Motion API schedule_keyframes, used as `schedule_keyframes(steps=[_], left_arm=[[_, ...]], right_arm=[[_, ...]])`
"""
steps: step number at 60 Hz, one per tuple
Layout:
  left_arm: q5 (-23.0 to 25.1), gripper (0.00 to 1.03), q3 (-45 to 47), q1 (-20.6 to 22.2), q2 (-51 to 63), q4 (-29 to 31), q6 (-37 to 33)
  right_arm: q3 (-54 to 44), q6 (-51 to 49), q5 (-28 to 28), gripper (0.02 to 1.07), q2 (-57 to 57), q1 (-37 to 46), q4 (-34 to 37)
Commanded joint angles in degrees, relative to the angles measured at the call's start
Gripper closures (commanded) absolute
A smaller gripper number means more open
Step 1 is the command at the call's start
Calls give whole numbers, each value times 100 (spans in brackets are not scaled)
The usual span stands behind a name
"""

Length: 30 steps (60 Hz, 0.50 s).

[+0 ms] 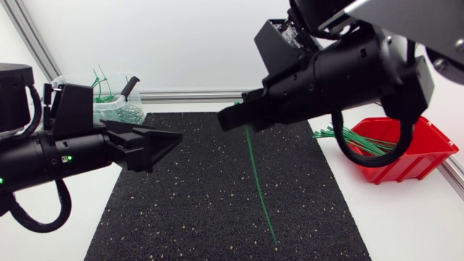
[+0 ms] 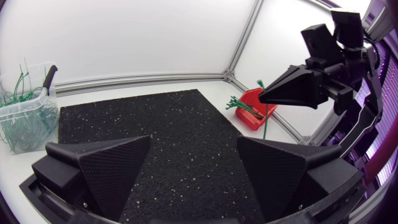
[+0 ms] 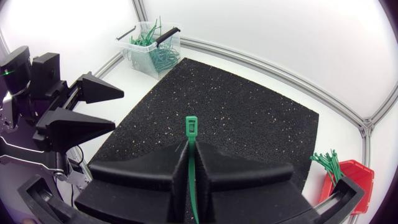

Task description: Take a green cable tie from the red box, thread the tail through the head to close it, then place it in the transparent bin on the left.

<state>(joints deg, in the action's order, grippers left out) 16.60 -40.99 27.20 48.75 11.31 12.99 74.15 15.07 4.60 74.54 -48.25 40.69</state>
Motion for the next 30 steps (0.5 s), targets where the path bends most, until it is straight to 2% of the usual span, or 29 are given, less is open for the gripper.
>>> schedule_keyframes(steps=[1,8,17,25,30], left_arm=[[335,6,-295,22,135,-41,239],[783,6,-497,40,442,-50,511],[801,6,-489,233,706,-340,581],[801,6,-304,462,767,-850,661],[810,6,-304,576,838,-920,678]], right_arm=[[82,304,-21,101,166,52,-122],[117,514,-82,101,262,132,-237],[126,901,-91,101,306,202,-395],[135,1103,-91,101,298,228,-527],[152,1191,-91,101,315,228,-571]])
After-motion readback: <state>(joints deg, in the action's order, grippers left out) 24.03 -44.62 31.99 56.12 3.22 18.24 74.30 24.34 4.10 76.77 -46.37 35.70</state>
